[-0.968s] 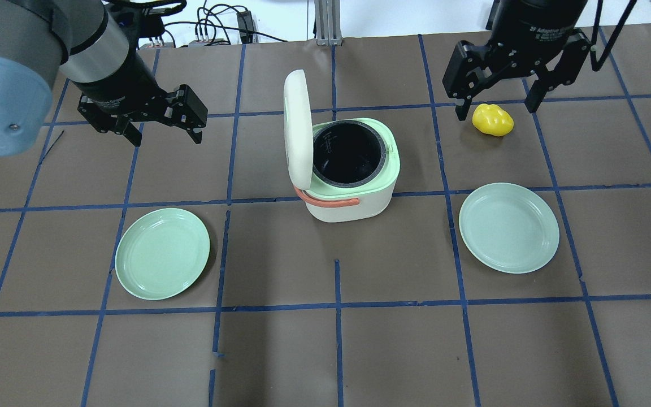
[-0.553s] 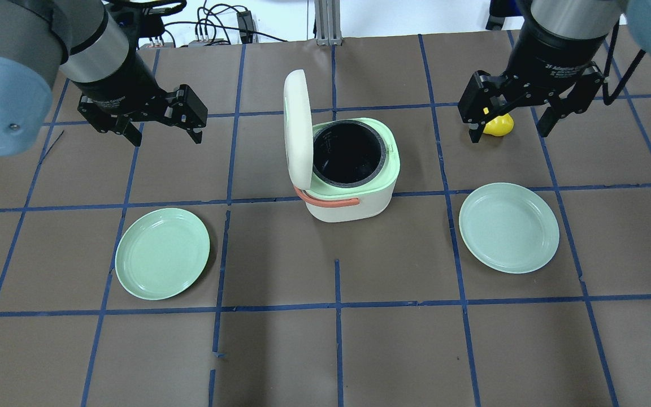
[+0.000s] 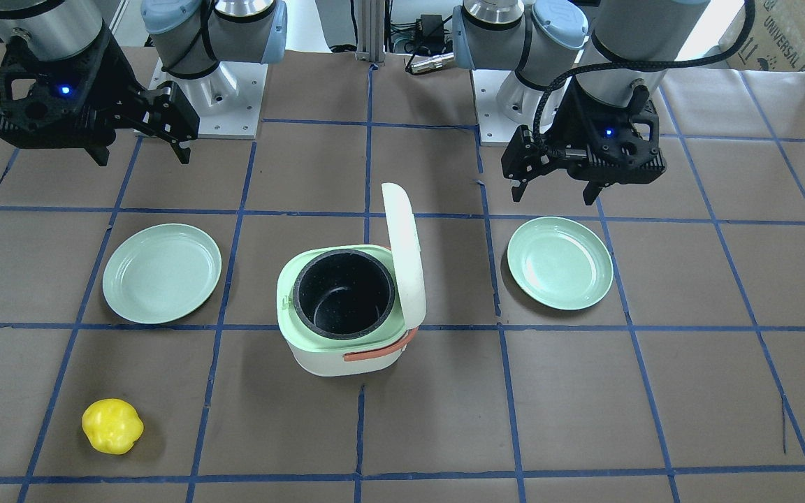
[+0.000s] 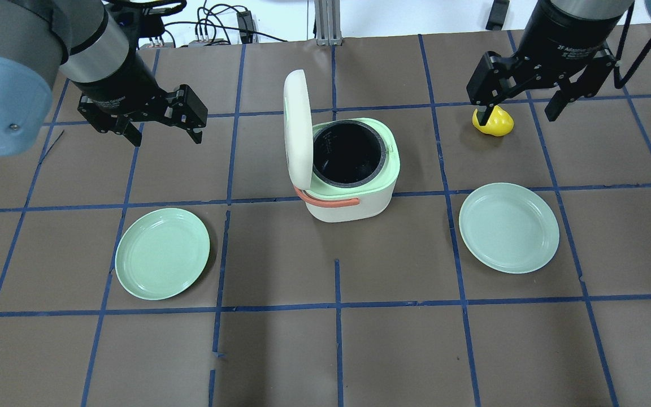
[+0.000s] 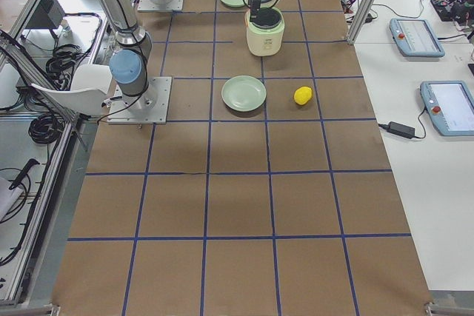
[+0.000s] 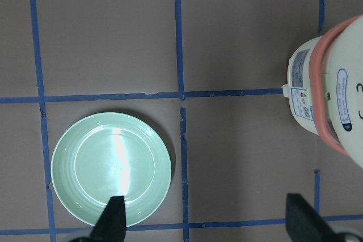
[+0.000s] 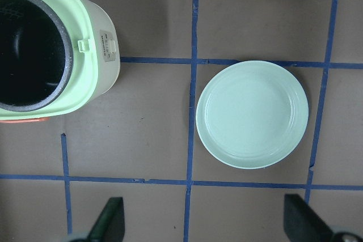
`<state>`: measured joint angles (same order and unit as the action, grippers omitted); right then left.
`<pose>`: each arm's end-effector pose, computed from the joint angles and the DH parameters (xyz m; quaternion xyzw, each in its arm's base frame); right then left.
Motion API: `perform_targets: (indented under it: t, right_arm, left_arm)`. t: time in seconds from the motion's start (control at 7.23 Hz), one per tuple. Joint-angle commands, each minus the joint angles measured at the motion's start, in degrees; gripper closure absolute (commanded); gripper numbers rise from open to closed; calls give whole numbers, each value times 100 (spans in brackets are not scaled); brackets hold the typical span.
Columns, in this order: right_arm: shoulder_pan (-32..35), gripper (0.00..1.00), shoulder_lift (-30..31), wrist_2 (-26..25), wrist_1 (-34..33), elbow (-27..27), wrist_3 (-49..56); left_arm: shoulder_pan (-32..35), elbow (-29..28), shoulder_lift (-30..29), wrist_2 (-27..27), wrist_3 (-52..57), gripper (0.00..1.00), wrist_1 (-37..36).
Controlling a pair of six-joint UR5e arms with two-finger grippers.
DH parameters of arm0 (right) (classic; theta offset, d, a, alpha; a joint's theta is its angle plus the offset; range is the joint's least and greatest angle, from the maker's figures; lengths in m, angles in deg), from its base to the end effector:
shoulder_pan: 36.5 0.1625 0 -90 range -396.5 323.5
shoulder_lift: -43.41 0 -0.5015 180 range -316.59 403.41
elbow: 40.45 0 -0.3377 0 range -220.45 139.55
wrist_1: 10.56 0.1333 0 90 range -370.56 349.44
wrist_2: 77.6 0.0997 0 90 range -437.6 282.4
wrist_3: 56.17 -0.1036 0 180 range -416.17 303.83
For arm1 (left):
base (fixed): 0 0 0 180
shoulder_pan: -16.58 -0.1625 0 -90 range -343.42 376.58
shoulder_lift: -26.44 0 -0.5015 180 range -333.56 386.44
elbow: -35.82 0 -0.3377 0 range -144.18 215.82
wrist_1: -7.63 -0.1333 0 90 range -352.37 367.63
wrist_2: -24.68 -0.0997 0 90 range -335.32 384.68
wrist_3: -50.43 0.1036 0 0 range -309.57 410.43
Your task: Press rice cooker button
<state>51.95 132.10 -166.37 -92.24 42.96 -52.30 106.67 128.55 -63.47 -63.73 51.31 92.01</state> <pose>0.1235 -0.4453 0.5862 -0.0200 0.9994 0.0260 0.0120 -0.1369 -0.4413 0.5502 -0.0088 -0.9995 0.0261 0.0137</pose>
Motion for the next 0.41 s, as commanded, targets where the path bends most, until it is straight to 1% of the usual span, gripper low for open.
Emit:
perform_targets:
  t: [0.0, 0.28]
  right_arm:
    - [22, 0, -36, 26, 4, -44, -8]
    - [49, 0, -54, 62, 4, -44, -9]
  left_arm:
    - [0, 0, 0, 0, 0, 0, 0]
    - [0, 0, 0, 0, 0, 0, 0]
